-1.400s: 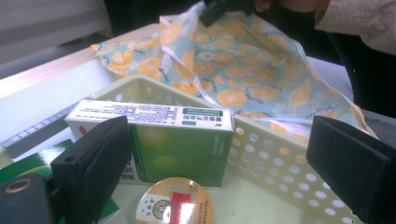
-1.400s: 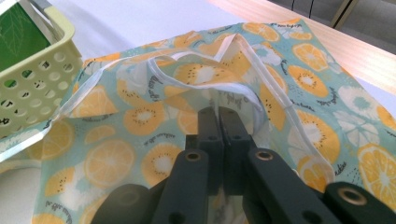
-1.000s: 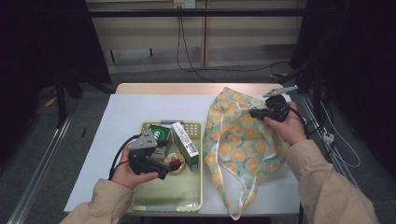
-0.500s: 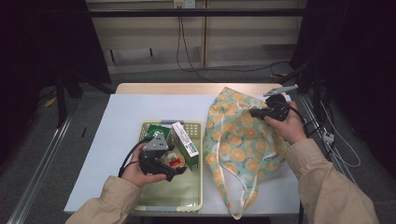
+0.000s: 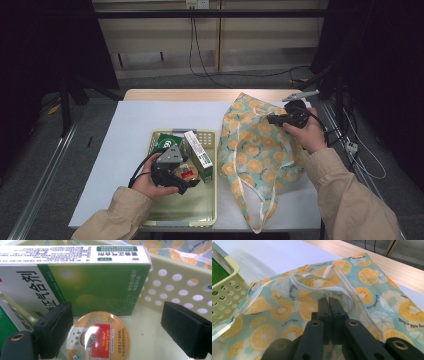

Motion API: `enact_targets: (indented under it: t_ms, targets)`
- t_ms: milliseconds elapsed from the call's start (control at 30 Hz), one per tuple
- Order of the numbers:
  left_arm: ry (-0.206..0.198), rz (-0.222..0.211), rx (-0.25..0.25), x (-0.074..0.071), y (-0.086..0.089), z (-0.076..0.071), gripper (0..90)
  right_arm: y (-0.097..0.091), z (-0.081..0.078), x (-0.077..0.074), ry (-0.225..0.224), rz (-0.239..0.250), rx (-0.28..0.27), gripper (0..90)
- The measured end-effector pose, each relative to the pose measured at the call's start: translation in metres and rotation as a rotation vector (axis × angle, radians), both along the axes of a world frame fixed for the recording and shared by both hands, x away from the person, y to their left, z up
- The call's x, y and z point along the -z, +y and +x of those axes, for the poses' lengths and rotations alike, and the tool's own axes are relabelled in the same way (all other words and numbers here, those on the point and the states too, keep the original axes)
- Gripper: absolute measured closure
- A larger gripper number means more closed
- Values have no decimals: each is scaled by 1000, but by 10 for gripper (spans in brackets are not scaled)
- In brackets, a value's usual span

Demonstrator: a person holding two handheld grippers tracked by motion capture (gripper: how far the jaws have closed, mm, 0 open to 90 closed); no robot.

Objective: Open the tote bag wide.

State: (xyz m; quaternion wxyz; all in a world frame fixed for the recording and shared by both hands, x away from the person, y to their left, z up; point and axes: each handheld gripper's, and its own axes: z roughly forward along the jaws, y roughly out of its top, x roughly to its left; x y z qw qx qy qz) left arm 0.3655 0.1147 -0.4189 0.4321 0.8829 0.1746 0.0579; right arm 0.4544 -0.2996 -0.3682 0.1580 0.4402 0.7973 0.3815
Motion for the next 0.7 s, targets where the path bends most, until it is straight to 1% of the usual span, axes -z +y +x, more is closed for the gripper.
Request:
enact_targets:
  t_ms: [67, 100, 133, 167, 200, 267, 300, 333, 367, 400, 433, 467, 500, 533, 567, 600, 633, 667, 700]
  targets:
    - [3, -6, -3, -1, 0, -1, 105, 1, 0, 0, 2, -1, -5, 894]
    - [7, -28, -2, -2, -2, -2, 105, 1, -1, 0, 3, 0, -4, 893]
    - [5, -23, 8, -3, -2, -2, 107, 1, -1, 0, 6, 0, -3, 894]
    - [13, -34, 4, -3, -3, -4, 107, 1, -1, 0, 6, -3, -4, 894]
    - [16, -15, 13, -3, -2, -4, 106, 1, -1, 0, 6, -3, -4, 894]
    - [19, -9, 13, -1, -4, -4, 103, 1, -2, 0, 5, -3, -3, 893]
    - [26, 4, 18, -1, -4, -4, 98, 1, -2, 0, 4, -3, -5, 893]
    - [24, 9, 16, 0, -5, -5, 93, 1, -2, 0, 2, -3, -6, 894]
    - [9, 35, 3, 0, -6, -6, 86, 1, -2, 0, 4, -5, -6, 894]
    - [21, 13, 19, 1, -7, -6, 84, 2, -2, 0, 5, -7, -5, 894]
    - [23, 18, 20, 1, -7, -5, 84, 2, -2, 0, 5, -6, -6, 894]
    - [27, 33, 17, 1, -7, -4, 84, 2, -2, 0, 5, -5, -6, 894]
    - [43, 23, -5, 3, -8, -4, 82, 2, -2, 0, 6, -6, -6, 894]
    - [48, 21, -12, 5, -9, -4, 88, 2, -2, 0, 7, -6, -8, 893]
    - [35, 63, 9, 4, -9, -4, 89, 3, -2, 1, 7, -7, -9, 894]
    - [22, 78, 14, 5, -11, -5, 72, 3, -2, 1, 8, -6, -10, 894]
    - [18, 91, 17, 6, -13, -5, 66, 4, -2, 1, 9, -7, -11, 894]
    - [-7, 122, -5, 5, -14, -6, 69, 5, -2, 1, 7, -10, -15, 894]
    - [-27, 134, -32, 5, -15, -7, 76, 5, -2, 1, 7, -11, -17, 894]
